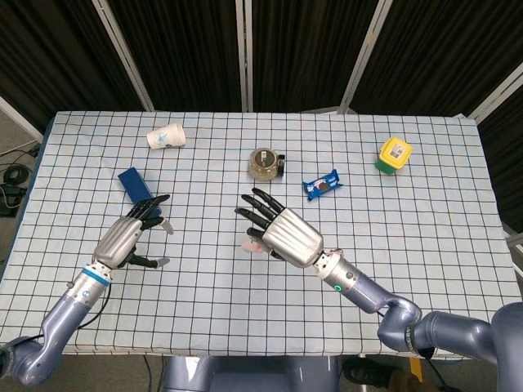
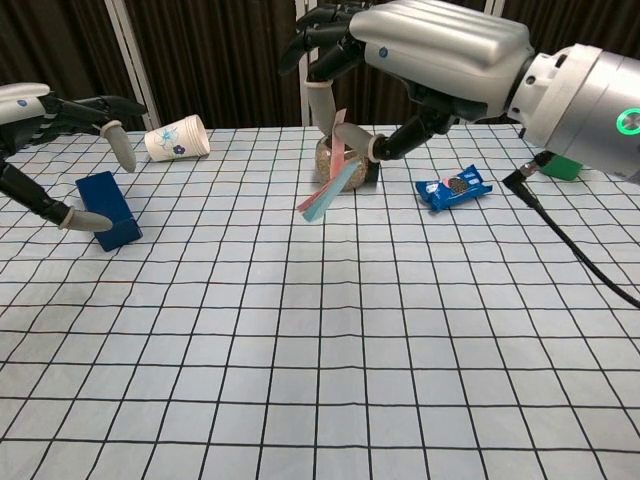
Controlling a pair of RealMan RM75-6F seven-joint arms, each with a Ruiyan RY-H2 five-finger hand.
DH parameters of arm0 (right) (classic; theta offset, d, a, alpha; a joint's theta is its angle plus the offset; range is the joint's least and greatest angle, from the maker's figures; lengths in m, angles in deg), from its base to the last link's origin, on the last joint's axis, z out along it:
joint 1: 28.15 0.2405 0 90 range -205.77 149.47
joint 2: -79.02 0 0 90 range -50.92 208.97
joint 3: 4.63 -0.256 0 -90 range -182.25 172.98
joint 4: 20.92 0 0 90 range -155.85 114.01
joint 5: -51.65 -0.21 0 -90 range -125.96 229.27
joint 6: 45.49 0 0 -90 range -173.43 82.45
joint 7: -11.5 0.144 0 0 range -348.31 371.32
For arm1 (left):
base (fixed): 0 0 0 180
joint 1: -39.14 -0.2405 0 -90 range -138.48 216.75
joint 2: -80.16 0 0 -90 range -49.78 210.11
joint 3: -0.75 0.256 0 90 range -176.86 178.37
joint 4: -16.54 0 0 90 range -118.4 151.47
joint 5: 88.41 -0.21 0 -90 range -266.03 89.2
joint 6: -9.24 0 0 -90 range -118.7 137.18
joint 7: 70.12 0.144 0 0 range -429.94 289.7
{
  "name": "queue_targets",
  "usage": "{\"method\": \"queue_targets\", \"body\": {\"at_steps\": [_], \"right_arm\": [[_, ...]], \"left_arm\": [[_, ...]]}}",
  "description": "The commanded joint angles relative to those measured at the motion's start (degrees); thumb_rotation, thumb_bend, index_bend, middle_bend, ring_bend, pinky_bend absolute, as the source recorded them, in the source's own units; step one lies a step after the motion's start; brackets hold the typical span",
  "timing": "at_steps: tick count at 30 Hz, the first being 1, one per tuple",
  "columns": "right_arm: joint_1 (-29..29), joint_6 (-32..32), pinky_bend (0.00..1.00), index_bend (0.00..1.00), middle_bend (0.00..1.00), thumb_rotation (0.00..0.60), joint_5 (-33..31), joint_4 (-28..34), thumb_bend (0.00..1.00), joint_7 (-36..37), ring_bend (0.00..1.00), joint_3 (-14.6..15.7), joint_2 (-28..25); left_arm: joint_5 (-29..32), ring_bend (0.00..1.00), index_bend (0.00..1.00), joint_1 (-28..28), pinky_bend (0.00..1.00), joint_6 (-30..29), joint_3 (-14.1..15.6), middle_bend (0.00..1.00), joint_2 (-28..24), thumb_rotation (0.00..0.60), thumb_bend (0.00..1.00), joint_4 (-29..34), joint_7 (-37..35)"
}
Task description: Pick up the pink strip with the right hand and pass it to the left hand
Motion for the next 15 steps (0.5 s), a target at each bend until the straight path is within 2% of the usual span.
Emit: {"method": "queue_targets", "body": {"at_steps": [1, 5, 15], "right_arm": [[0.06, 1.77, 0.0, 0.72, 0.18, 0.6, -2.66, 1.72, 0.46, -2.04, 0.0, -1.25, 1.04], [0.0, 3.49, 0.0, 0.73, 0.18, 0.6, -4.88, 3.16, 0.46, -4.63, 0.0, -1.74, 2.1], [-0.73, 4.73, 0.0, 0.74, 0.18, 0.6, -8.64, 5.76, 0.46, -8.18, 0.0, -3.18, 2.85]], "left_arm": [[2.79, 0.0, 0.45, 2.37, 0.0, 3.25, -1.02, 0.0, 0.97, 0.6, 0.0, 1.08, 1.28], [7.57, 0.0, 0.47, 5.17, 0.0, 6.4, -2.66, 0.0, 3.0, 0.6, 0.0, 3.11, 4.53], [17.3, 0.0, 0.53, 8.24, 0.0, 8.26, -3.51, 0.0, 7.8, 0.6, 0.0, 5.78, 11.48]]}}
